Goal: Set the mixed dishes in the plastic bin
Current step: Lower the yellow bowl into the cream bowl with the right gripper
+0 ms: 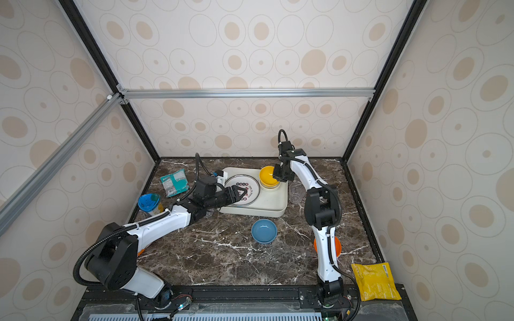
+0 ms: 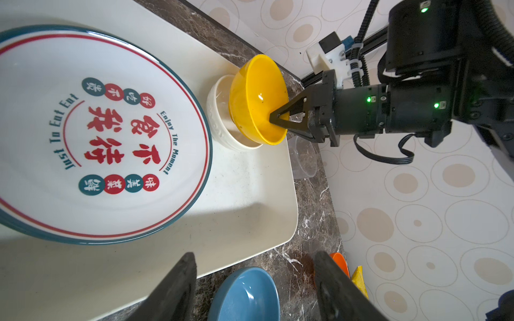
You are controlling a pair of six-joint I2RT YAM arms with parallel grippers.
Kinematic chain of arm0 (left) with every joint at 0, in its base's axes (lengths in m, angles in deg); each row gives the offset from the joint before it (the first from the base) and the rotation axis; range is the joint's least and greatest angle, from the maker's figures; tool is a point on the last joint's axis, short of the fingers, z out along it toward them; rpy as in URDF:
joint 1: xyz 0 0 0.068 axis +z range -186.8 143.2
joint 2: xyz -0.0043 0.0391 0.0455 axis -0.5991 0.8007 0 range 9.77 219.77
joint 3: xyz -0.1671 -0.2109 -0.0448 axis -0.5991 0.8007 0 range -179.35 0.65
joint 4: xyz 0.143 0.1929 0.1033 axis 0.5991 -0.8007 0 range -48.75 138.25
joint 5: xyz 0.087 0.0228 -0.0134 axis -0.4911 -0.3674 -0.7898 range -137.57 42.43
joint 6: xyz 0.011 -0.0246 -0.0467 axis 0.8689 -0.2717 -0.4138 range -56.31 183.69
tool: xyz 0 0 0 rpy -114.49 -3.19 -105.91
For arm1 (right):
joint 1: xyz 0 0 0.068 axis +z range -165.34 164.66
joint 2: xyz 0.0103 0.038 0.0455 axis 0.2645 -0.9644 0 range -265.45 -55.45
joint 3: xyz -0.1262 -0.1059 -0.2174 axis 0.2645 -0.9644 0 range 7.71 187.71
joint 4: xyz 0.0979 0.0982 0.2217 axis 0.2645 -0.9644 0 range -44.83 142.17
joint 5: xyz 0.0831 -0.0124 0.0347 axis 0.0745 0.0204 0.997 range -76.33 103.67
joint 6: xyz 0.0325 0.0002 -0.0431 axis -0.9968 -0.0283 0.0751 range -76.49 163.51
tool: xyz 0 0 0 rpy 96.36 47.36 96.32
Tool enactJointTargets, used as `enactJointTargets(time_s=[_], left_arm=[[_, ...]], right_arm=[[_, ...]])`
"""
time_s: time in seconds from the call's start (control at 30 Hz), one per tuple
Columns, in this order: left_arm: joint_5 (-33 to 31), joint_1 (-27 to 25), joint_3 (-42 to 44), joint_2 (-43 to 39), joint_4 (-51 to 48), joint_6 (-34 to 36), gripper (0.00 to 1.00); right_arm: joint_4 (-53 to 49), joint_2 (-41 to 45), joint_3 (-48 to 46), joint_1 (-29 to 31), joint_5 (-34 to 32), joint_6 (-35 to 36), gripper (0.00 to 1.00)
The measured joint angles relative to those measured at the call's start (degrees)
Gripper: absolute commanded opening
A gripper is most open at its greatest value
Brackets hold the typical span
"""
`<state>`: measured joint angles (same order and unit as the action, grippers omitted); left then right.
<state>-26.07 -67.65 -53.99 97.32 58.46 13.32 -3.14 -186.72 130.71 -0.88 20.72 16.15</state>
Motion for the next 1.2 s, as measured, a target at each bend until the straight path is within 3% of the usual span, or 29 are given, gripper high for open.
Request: enactJointTargets(time_s=[1.07, 1.2], left_arm=[[-0.6, 0.3, 3.5, -1.2, 1.3, -0.9, 0.67], [-0.7, 0.3, 3.8, -1.7, 1.4, -1.0, 0.67]], right_arm=[[-3.7, -3.7, 4.7, 1.0, -2.8, 0.9, 0.13], [-3.7, -4.4, 5.2, 1.0, -2.8, 0.8, 0.18]])
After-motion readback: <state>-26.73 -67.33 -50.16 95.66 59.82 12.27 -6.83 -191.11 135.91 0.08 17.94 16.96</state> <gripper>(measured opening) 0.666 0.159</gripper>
